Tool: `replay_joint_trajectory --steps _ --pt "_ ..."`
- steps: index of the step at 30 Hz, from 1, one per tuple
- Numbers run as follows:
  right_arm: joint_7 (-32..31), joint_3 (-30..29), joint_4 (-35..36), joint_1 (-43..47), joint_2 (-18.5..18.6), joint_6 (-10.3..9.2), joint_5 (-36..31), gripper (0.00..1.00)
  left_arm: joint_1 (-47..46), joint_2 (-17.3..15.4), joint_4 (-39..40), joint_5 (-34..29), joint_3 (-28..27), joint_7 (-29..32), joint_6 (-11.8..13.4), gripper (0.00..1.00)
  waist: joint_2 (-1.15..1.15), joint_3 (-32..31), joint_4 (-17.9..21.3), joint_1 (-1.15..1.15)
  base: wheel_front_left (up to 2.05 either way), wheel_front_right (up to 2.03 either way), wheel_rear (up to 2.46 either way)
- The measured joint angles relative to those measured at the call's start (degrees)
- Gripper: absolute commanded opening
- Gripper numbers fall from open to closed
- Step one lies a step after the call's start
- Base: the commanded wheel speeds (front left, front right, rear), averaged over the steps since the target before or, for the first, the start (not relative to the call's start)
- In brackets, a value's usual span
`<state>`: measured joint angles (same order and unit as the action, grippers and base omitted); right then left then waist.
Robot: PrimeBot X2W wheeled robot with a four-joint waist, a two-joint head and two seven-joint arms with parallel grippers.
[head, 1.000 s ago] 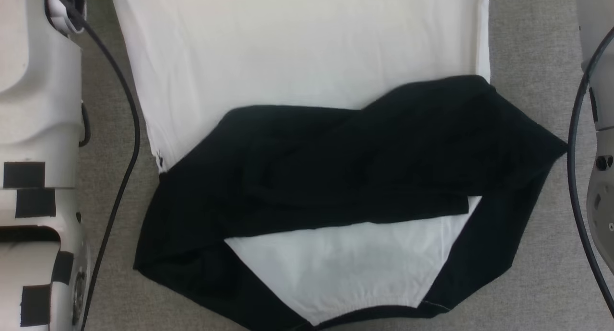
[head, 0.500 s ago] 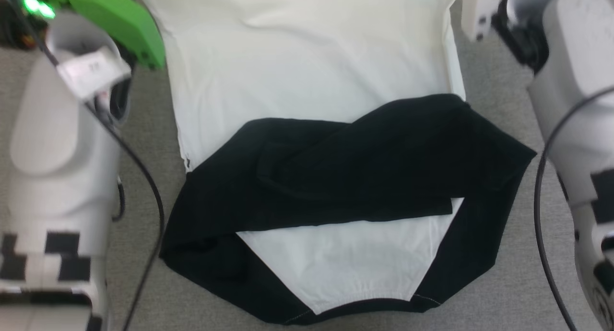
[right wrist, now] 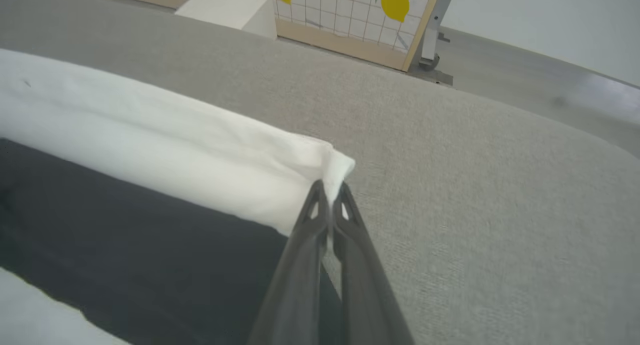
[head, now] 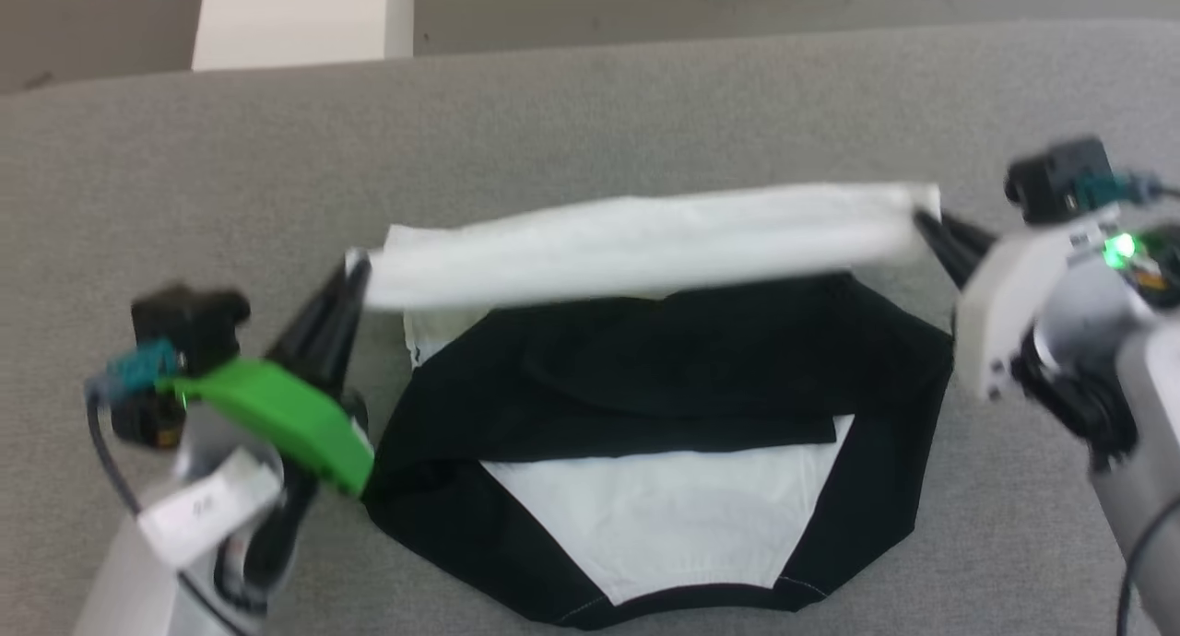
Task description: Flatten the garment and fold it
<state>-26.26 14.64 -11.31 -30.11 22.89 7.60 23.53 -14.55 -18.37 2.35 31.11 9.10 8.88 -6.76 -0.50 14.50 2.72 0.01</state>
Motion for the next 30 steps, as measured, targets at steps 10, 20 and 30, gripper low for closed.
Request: replay_joint_trajectory --steps 10,20,30 --pt "-14.9 -11.6 21.9 24.5 -1.5 0.0 -1.0 0.0 18.2 0.4 9.1 7.9 0.8 6.9 1.6 0.0 0.0 -4.8 -2.2 0.0 0.0 0.0 0.0" --pt "-21.4 -16.6 26.4 37.6 -6.3 0.0 -6.0 0.0 24.9 0.0 7.2 10.5 4.4 11.8 2.0 0.0 0.0 -5.4 -3.8 0.0 0.0 0.0 0.0" --pt "-20.6 -15.6 19.1 39.4 -9.8 0.0 -8.1 0.0 23.1 0.2 -1.2 9.1 8.5 11.6 1.0 0.0 0.0 -4.4 -3.8 0.0 0.0 0.0 0.0"
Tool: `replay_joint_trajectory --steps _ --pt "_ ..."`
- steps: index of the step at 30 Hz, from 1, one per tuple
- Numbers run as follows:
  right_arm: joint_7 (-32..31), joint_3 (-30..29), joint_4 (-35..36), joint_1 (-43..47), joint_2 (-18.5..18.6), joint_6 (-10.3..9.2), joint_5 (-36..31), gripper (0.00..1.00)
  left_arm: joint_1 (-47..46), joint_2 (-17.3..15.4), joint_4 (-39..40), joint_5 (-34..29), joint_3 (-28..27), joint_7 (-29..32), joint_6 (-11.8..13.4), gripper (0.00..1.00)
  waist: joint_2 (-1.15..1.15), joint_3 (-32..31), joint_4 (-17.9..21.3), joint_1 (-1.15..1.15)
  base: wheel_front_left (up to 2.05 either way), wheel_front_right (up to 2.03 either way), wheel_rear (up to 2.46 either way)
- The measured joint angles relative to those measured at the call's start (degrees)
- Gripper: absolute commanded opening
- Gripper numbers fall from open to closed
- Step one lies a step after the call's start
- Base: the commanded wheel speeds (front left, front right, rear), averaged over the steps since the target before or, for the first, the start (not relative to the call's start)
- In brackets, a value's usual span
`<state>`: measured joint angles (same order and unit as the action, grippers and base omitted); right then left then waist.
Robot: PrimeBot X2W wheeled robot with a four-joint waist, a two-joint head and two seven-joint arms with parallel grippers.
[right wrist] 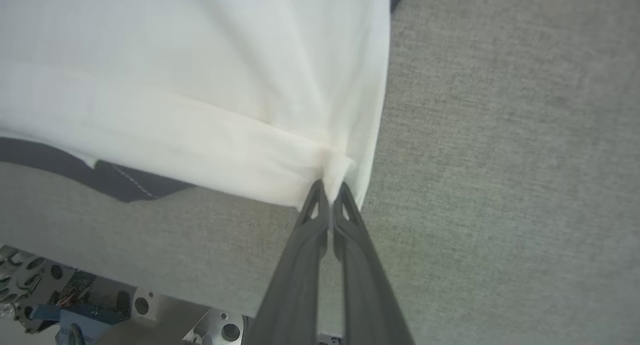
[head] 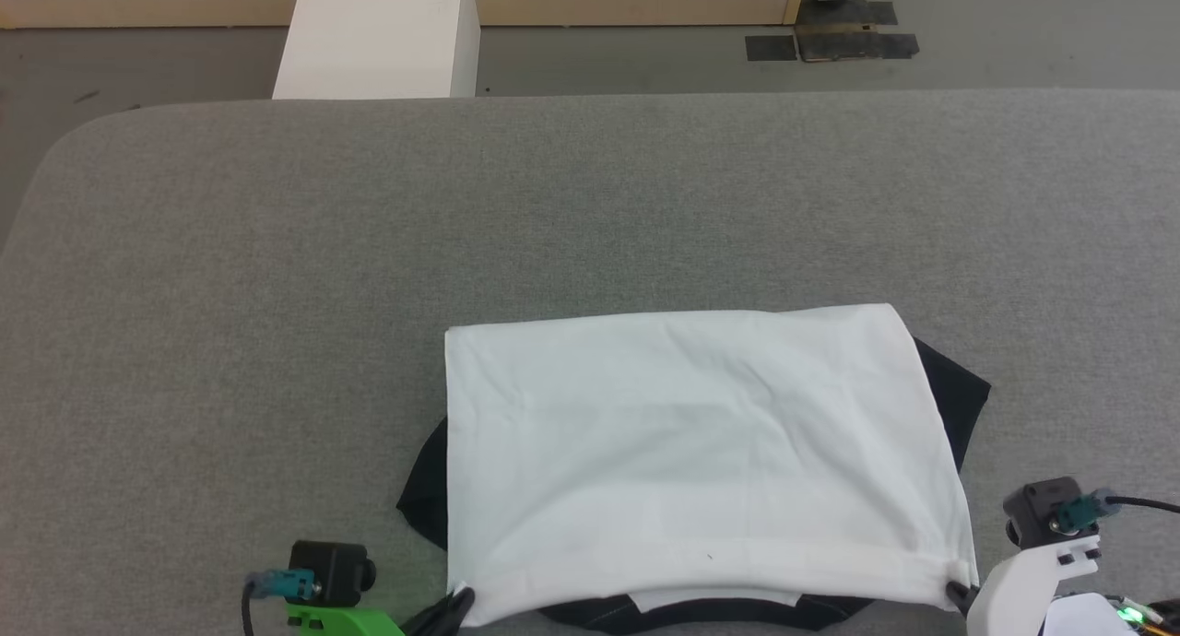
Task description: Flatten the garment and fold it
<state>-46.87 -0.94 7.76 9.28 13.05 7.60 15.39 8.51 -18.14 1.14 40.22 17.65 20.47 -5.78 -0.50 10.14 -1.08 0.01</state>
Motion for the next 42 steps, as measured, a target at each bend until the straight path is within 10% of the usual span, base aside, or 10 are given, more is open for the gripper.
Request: replay_joint_trajectory --steps 3,4,5,15,24,32,42 --pt "0.5 0.7 -1.4 -0.1 -0.3 0.0 -0.3 0.07 -0.9 0.1 -1.5 0.1 0.7 -0.3 -0.3 0.0 0.0 0.2 0.3 0.0 0.0 0.0 0.0" --pt "0.8 0.7 -1.5 -0.1 -0.3 0.0 -0.3 0.34 -1.1 0.1 -1.8 0.1 0.9 -0.6 -0.5 0.45 0.0 0.2 0.3 0.0 0.0 0.0 0.0" --pt "1.1 0.7 -1.7 -0.1 -0.5 0.0 -0.2 0.95 -1.3 0.2 -2.1 0.1 1.1 -1.0 -0.6 1.0 0.0 0.1 0.3 0.0 0.0 0.0 0.0" --pt "5.9 -4.6 3.7 3.5 -4.6 -0.01 0.9 1.0 -1.3 1.4 -0.1 0.2 -0.6 -7.6 -0.6 1.0 0.0 -3.0 0.0 0.0 0.0 0.0 0.0" --pt "26.1 -9.1 5.4 1.3 -9.9 -0.02 1.4 1.0 -7.0 4.0 -1.7 -13.7 -6.8 -33.7 4.5 1.0 0.0 -4.9 -0.3 0.0 0.0 0.0 0.0" --pt "32.7 -11.4 -4.0 -3.0 -10.0 -0.02 5.8 1.0 -12.3 8.0 -2.6 -22.2 -13.4 -35.2 6.4 1.0 0.0 -4.9 -0.5 0.0 0.0 0.0 0.0" --pt "29.4 -12.3 -18.9 -12.6 -10.1 -0.03 8.0 1.0 -13.1 11.7 -4.5 -27.4 -18.9 -35.2 2.7 1.0 0.0 -4.0 0.1 0.0 0.0 0.0 0.0"
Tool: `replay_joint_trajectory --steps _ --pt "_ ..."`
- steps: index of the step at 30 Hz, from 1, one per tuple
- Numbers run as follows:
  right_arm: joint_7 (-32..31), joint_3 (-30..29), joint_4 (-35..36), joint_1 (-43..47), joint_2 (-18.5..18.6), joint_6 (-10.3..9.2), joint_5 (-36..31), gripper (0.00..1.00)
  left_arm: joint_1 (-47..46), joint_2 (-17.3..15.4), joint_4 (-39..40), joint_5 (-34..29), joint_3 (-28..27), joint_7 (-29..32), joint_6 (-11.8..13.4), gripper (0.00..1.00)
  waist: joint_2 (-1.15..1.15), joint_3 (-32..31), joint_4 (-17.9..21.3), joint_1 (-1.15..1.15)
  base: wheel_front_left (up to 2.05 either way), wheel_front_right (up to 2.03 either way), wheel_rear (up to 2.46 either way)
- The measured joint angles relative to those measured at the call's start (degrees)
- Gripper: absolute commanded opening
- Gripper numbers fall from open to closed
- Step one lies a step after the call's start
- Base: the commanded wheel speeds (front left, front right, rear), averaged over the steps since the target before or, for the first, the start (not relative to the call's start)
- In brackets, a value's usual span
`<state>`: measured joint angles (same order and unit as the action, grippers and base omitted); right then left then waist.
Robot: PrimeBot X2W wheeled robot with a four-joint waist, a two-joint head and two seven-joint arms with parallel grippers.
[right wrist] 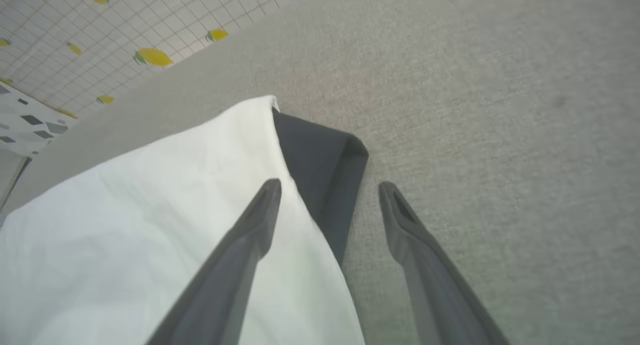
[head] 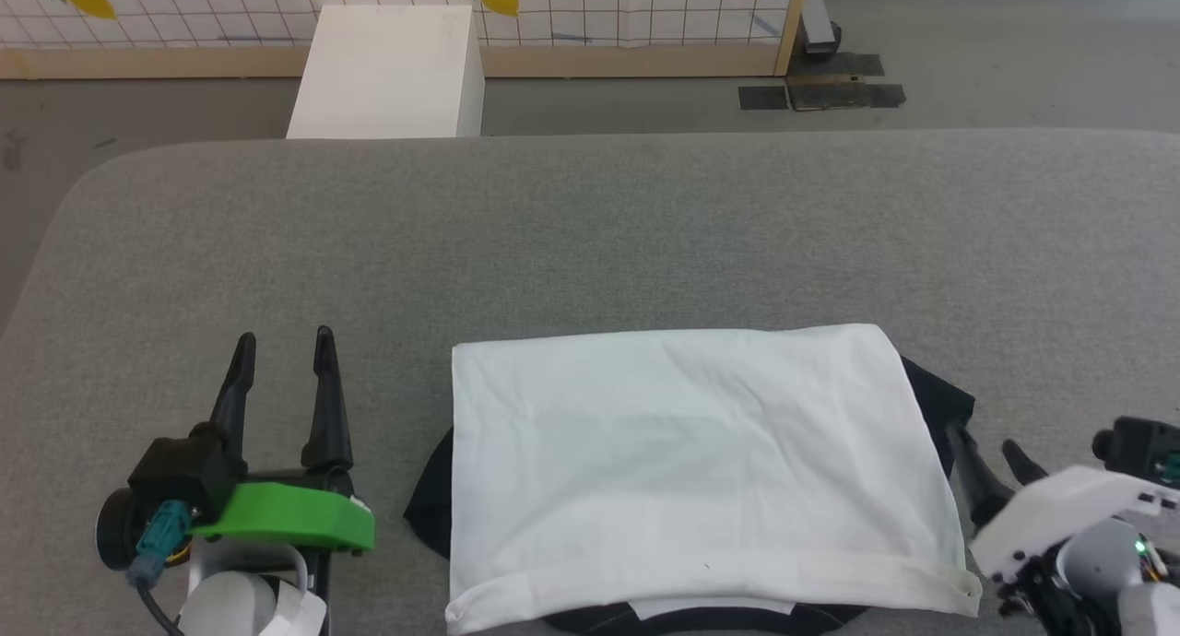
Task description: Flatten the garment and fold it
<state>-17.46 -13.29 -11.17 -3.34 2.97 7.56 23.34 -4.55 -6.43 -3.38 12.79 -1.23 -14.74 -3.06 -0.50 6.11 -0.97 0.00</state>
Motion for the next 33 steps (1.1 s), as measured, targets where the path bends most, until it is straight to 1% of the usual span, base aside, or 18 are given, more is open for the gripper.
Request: replay_joint_trajectory --steps 4,9,13,17,18,19,21,22,25,28,33 --pt "-0.5 0.9 -7.3 -4.4 0.0 0.01 1.4 1.0 -0.6 1.3 -0.3 -0.9 -0.3 0.0 -1.0 1.0 0.0 0.6 -0.3 0.0 0.0 0.0 0.0" --pt "-1.5 0.8 -16.5 -8.0 0.1 0.02 2.3 1.0 -1.4 2.0 -0.8 -1.3 -0.6 0.0 -2.0 1.0 0.0 1.4 -1.2 0.0 0.0 0.0 0.0" --pt "-2.0 1.6 -20.1 -11.0 0.7 0.03 2.2 1.0 -1.4 2.5 -0.9 -1.7 -0.8 0.0 -2.5 1.0 0.0 1.9 -1.7 0.0 0.0 0.0 0.0" --pt "-4.0 4.0 -21.6 -12.2 1.6 0.03 2.4 1.0 -1.4 2.7 -1.2 -2.4 -1.2 0.0 -2.9 1.0 0.0 2.0 -1.8 0.0 0.0 0.0 0.0" --pt "-4.5 4.5 -21.6 -12.3 1.7 -0.01 2.6 0.89 -1.4 2.7 -1.2 -2.5 -1.2 0.0 -2.9 1.0 0.0 1.9 -1.8 0.0 0.0 0.0 0.0" --pt "-4.9 5.1 -21.6 -12.5 1.9 -0.02 2.8 0.49 -1.4 2.8 -1.2 -2.7 -1.3 0.0 -3.0 1.0 0.0 1.9 -1.8 0.0 0.0 0.0 0.0" --pt "-5.5 6.2 -21.3 -12.5 2.2 -0.03 3.6 0.05 -1.4 2.8 -1.3 -2.7 -1.2 0.0 -3.0 1.0 0.0 1.8 -1.8 0.0 0.0 0.0 0.0" --pt "-5.6 6.7 -21.1 -12.5 2.1 -0.02 3.8 0.0 -1.4 2.9 -1.4 -2.7 -1.2 0.0 -3.2 1.0 0.0 1.7 -1.9 0.0 0.0 0.0 0.0" --pt "-6.2 7.6 -20.3 -12.0 1.2 -0.01 3.9 0.0 -1.4 2.9 -1.5 -2.7 -1.2 0.0 -3.4 1.0 0.0 1.5 -1.9 0.0 0.0 0.0 0.0" --pt "-6.2 7.1 -18.9 -11.4 0.7 0.0 3.5 0.0 -1.4 3.0 -1.7 -2.7 -1.2 0.0 -3.5 1.0 0.0 1.3 -1.9 0.0 0.0 0.0 0.0" --pt "-5.6 2.9 -16.3 -9.5 -0.3 0.04 -0.4 0.0 -1.3 3.1 -1.7 -2.8 -1.2 0.0 -3.5 1.0 0.0 1.0 -1.7 0.0 0.0 0.0 0.0"
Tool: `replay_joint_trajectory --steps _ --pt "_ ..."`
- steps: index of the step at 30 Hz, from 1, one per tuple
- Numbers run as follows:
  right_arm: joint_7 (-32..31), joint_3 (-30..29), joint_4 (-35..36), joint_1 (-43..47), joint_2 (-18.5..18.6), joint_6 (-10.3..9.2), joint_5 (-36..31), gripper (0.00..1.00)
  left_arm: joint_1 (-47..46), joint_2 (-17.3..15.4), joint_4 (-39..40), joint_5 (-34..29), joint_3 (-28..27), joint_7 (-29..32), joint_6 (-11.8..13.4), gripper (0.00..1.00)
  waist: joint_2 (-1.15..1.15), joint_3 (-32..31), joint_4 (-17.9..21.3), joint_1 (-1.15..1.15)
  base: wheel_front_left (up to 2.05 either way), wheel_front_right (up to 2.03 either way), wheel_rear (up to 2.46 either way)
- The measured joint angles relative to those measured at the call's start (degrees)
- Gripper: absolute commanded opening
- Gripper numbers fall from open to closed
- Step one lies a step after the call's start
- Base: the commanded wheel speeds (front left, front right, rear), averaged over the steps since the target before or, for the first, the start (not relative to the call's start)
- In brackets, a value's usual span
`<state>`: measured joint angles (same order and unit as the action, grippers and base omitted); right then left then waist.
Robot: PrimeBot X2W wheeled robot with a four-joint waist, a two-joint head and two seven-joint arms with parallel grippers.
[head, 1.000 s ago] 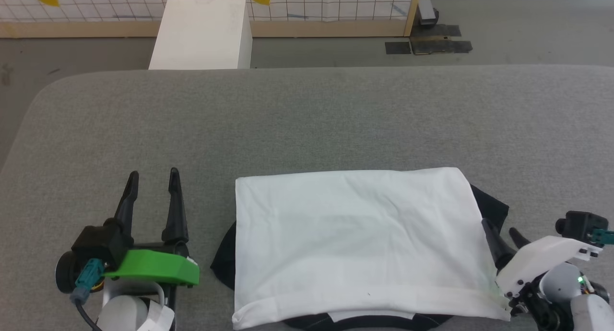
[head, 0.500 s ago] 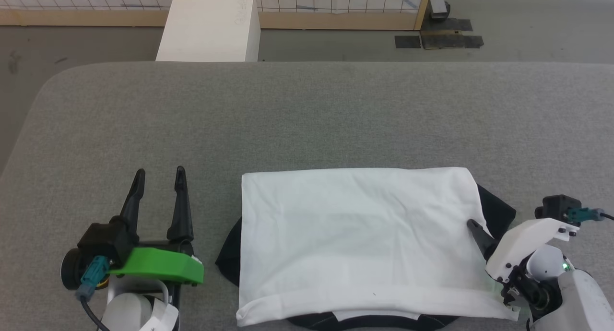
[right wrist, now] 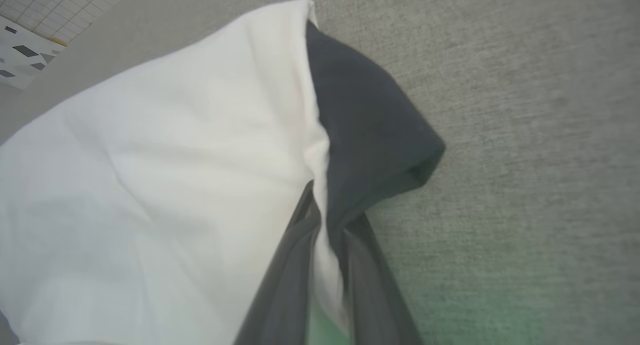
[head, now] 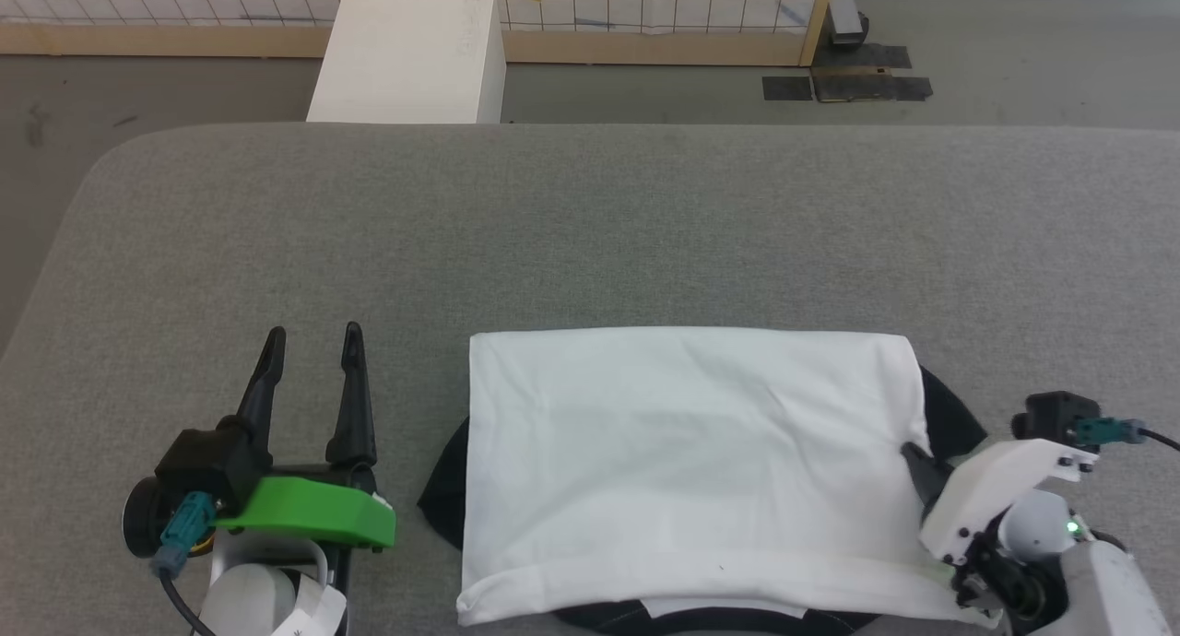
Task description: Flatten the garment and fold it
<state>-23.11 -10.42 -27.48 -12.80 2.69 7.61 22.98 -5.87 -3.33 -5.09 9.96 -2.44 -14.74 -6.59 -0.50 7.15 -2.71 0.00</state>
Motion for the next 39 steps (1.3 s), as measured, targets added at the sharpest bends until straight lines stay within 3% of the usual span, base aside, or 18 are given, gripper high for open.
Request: replay_joint_trajectory --steps 11,17,22,30,34,39 --pt "-4.6 -18.1 14.0 4.4 0.0 -0.01 -15.8 0.0 0.1 0.1 0.0 -0.4 0.1 0.0 -0.4 1.0 0.0 0.1 0.9 0.0 0.0 0.0 0.0" --pt "-9.3 -20.5 22.2 5.7 0.1 -0.01 -19.4 0.0 0.1 0.1 0.0 -0.4 0.5 0.0 -0.5 1.0 0.0 0.3 1.1 0.0 0.0 0.0 0.0" --pt "-14.4 -14.7 32.2 8.9 0.1 -0.03 -16.8 0.0 0.1 0.1 0.0 -0.4 0.9 0.0 -0.5 1.0 0.0 0.3 1.0 0.0 0.0 0.0 0.0" --pt "-23.3 2.0 49.6 13.9 0.1 -0.03 -12.1 0.0 0.0 0.2 -0.4 -0.4 1.0 0.0 -0.5 1.0 0.0 0.4 0.3 0.0 0.0 0.0 0.0" --pt "-24.8 10.4 50.8 13.3 0.1 -0.03 -13.0 0.0 -0.1 0.2 -0.4 -0.4 1.1 0.0 -0.5 1.0 0.0 0.9 -0.1 0.0 0.0 0.0 0.0" --pt "-25.1 18.6 45.5 8.3 0.1 -0.03 -13.7 0.0 -0.6 0.2 -0.4 -0.4 1.4 0.0 -0.5 1.0 0.0 1.9 -0.8 0.0 0.0 0.0 0.0"
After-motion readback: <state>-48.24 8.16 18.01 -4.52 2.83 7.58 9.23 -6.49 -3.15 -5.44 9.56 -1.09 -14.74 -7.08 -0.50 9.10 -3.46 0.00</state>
